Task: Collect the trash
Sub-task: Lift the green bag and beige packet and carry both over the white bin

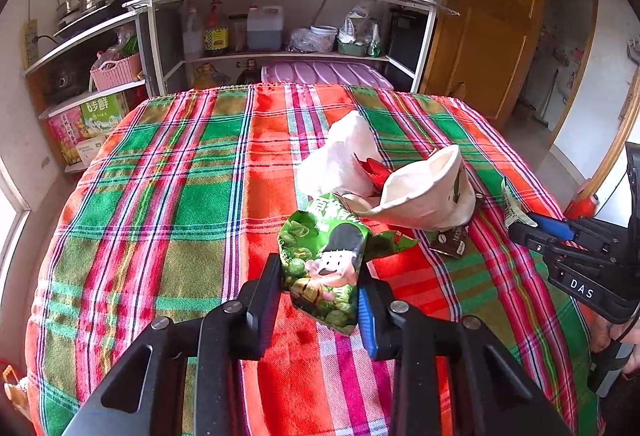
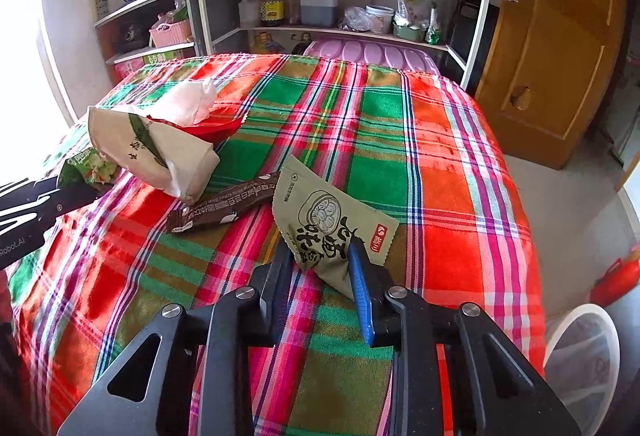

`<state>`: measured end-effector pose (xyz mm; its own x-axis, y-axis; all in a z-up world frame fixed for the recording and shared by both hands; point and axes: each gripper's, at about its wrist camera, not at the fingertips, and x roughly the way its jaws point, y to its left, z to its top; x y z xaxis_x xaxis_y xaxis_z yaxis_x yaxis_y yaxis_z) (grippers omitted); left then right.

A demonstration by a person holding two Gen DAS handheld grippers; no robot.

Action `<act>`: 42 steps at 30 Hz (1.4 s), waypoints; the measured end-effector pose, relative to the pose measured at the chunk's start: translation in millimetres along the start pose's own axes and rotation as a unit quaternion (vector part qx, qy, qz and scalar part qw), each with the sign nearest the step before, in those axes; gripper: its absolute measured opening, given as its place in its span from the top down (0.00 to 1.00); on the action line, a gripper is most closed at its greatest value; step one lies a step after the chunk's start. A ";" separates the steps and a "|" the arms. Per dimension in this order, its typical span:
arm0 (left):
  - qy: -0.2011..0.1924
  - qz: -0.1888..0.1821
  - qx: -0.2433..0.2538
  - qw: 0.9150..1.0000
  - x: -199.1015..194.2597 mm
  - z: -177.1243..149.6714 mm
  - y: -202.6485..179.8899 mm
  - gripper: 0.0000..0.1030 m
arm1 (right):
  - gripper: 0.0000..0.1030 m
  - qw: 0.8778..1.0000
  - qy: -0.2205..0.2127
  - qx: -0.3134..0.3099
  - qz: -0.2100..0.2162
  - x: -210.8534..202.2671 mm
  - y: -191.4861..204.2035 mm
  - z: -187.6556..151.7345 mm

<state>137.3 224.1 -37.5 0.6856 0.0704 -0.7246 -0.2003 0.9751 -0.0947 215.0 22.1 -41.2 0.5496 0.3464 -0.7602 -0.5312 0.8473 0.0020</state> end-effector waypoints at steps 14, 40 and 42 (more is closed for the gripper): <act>-0.018 -0.023 0.019 0.999 -39.3 -14.6 -25.8 0.67 | 0.72 0.999 -0.037 0.016 0.011 -50.3 -2.0 -20.6; -0.019 -0.118 0.100 0.988 -59.2 -30.1 -141.1 0.67 | 0.72 0.995 -0.069 0.066 -0.034 -129.9 -57.7 -77.8; -0.016 -0.126 0.110 0.986 -57.7 -31.2 -154.3 0.67 | 0.72 0.994 -0.069 0.073 -0.043 -135.5 -66.7 -82.8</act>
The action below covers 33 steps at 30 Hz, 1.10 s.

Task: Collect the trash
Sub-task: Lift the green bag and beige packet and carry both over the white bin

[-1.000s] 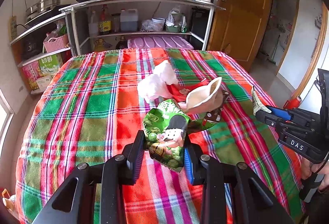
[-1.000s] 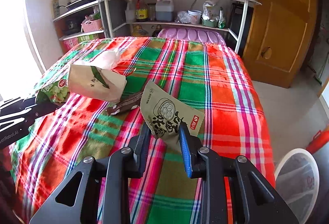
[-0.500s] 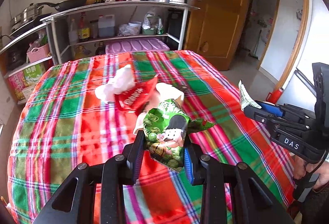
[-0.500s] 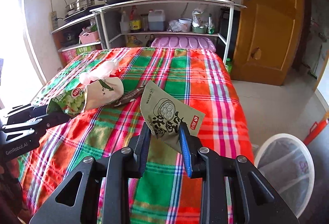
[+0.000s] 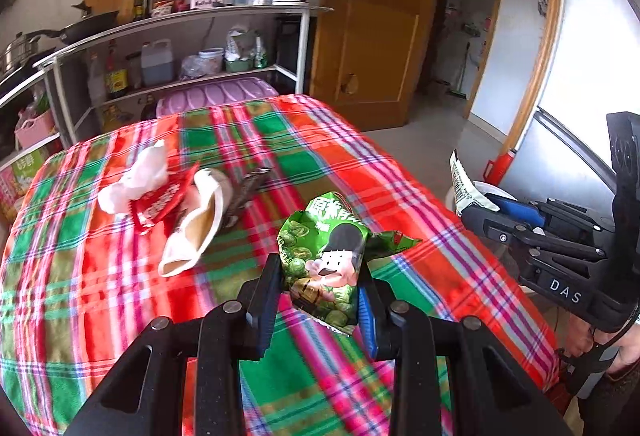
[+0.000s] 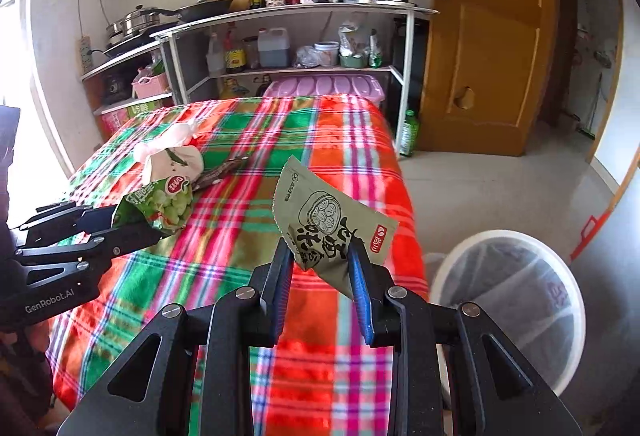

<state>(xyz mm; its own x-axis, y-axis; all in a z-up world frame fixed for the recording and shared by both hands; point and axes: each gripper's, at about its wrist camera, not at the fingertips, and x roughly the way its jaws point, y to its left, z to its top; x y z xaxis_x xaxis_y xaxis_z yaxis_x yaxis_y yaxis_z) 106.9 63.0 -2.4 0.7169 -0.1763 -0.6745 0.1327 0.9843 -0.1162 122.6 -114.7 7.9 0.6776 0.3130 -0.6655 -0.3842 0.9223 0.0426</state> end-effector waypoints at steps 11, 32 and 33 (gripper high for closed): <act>0.008 -0.029 0.052 0.998 28.1 16.9 -70.5 0.67 | 0.72 0.998 -0.008 0.044 -0.054 -29.1 -64.9 -16.5; 0.033 -0.065 0.113 0.991 101.7 45.3 -188.9 0.66 | 0.72 0.982 0.029 0.123 -0.137 -34.2 -175.3 -60.4; 0.032 -0.065 0.116 0.991 103.9 45.0 -192.3 0.65 | 0.72 0.982 0.033 0.126 -0.138 -32.6 -178.7 -62.9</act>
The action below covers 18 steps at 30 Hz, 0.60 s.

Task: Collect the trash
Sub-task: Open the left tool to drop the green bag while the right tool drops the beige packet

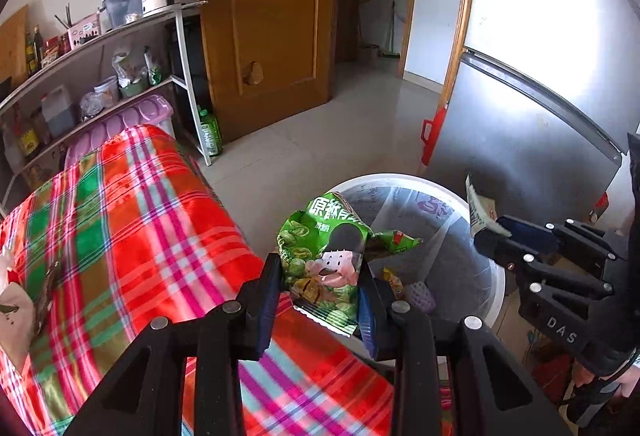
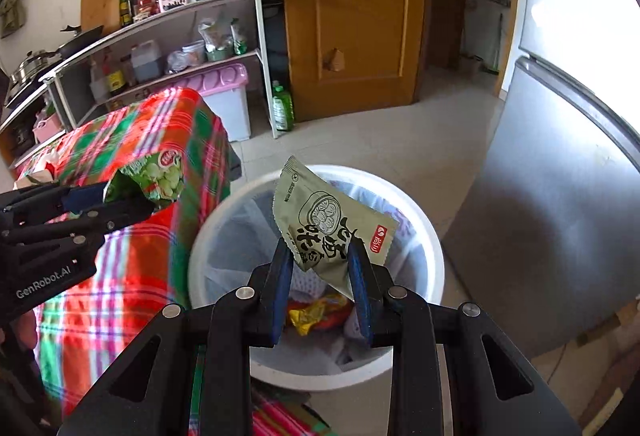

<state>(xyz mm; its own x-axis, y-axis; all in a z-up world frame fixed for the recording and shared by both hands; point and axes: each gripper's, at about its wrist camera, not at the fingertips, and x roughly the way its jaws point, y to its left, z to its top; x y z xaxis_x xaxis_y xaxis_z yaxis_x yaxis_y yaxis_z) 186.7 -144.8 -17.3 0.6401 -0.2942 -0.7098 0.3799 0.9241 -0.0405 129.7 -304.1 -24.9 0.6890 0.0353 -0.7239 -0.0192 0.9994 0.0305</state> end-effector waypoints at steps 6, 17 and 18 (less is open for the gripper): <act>0.012 0.005 -0.002 1.000 15.8 0.7 -8.2 0.65 | 0.71 1.000 0.030 0.003 -0.008 21.5 -14.4 -8.3; 0.036 0.005 -0.006 0.999 34.8 -0.9 -13.1 0.55 | 0.57 0.998 0.053 0.015 -0.025 40.7 -26.1 -11.3; 0.035 0.002 -0.007 0.999 35.0 -0.9 -13.9 0.46 | 0.50 0.998 0.056 0.019 -0.023 41.3 -27.8 -11.2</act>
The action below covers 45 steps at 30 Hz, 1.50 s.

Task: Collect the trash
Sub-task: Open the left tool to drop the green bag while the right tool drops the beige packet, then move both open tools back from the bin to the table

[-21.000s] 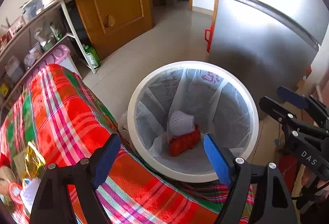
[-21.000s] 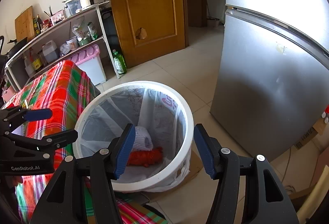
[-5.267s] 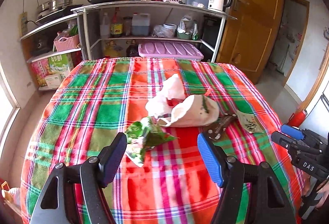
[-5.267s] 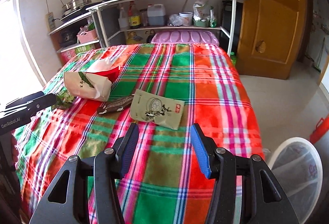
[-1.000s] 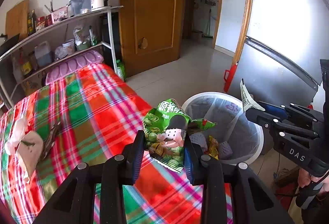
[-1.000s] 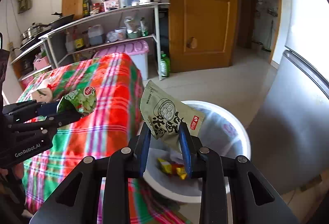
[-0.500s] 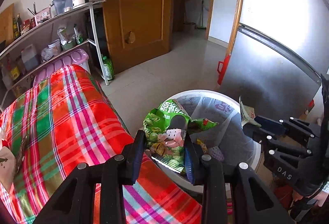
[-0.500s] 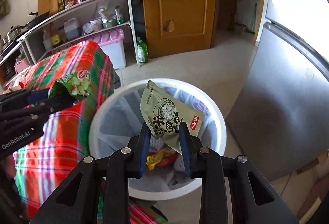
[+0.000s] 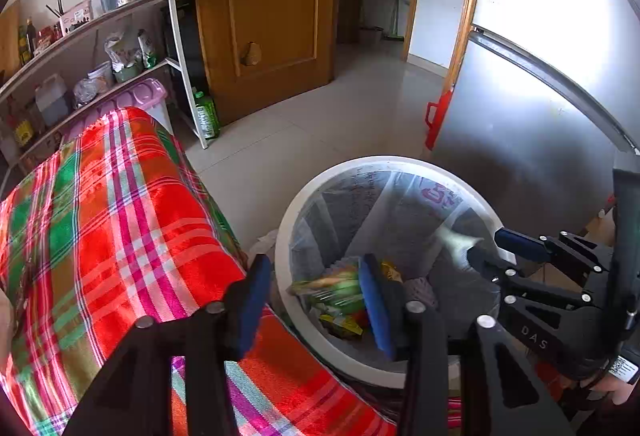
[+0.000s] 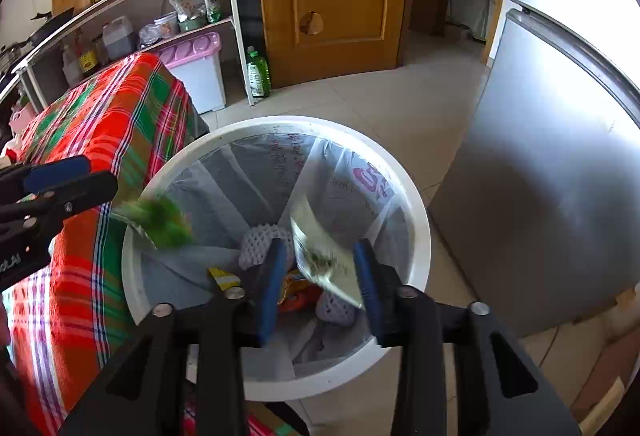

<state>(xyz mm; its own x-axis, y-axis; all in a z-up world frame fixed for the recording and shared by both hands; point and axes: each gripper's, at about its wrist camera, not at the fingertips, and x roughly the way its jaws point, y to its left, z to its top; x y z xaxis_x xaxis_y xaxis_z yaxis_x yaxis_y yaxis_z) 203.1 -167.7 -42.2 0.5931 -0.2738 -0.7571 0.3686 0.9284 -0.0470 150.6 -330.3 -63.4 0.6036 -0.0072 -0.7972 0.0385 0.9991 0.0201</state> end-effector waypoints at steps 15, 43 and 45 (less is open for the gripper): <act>-0.018 0.007 -0.019 1.000 -22.7 -2.6 15.3 0.39 | 0.48 1.000 -0.024 0.006 0.001 -19.7 12.2 3.2; -0.094 0.123 -0.142 0.978 -142.9 -67.5 170.3 0.36 | 0.47 0.989 -0.072 -0.086 0.099 -53.6 172.5 20.9; -0.092 0.142 -0.149 0.974 -148.8 -73.1 184.6 0.36 | 0.47 0.987 -0.071 -0.095 0.106 -51.5 185.4 21.9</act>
<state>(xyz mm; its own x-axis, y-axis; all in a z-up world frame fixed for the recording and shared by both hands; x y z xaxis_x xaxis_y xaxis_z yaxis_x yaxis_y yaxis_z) 130.6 62.7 14.1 0.7698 -0.0109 -0.6382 -0.0365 0.9975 -0.0610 144.1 -145.7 -5.4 0.6880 0.2112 -0.6943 -0.2426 0.9686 0.0542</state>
